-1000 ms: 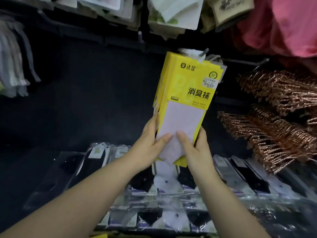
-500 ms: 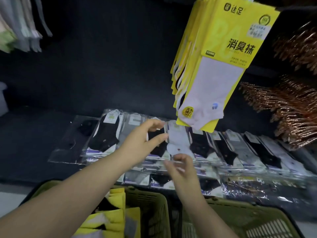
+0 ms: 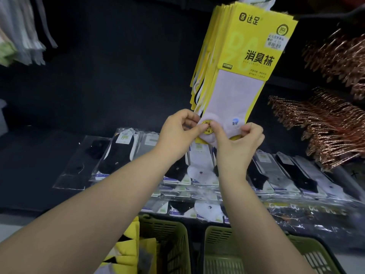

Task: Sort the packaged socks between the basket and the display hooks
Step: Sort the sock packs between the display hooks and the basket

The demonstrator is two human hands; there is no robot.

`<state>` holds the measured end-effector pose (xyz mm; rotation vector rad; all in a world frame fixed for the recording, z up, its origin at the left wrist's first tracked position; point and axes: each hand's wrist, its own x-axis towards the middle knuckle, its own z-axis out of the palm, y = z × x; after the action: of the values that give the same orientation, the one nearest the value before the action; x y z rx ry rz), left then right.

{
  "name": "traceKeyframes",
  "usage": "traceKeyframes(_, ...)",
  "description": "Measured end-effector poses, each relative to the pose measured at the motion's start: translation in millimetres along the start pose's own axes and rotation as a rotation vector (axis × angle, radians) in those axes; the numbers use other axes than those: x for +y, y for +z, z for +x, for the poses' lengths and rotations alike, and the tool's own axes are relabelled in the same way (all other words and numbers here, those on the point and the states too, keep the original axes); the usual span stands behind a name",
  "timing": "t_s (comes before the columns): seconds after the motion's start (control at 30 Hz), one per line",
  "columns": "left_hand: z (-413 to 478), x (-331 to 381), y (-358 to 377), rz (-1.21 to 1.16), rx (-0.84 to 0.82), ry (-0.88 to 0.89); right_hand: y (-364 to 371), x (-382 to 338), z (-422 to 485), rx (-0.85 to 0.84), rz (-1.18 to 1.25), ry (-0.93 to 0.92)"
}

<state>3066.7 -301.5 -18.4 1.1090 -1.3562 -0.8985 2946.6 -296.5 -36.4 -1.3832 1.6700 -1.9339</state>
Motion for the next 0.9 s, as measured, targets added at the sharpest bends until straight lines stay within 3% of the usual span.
traceKeyframes(0.2,2,-4,4,0.011,0.010,-0.038,-2,8,2,-0.025,-0.031,-0.085)
traceKeyframes(0.33,-16,-13,-1,0.039,-0.031,-0.087,-12,19,-14,-0.037,-0.033,-0.013)
traceKeyframes(0.43,-45,-28,-24,0.095,-0.151,-0.161,-24,39,-52,-0.132,-0.040,0.088)
traceKeyframes(0.57,-99,-56,-68,0.210,-0.333,-0.298,-27,70,-123,-0.532,-0.084,0.256)
traceKeyframes(0.77,-174,-107,-128,0.357,-0.399,-0.525,-7,98,-209,-1.307,-0.280,0.412)
traceKeyframes(0.9,-196,-120,-160,0.398,-0.332,-0.601,7,96,-238,-1.400,-0.419,0.187)
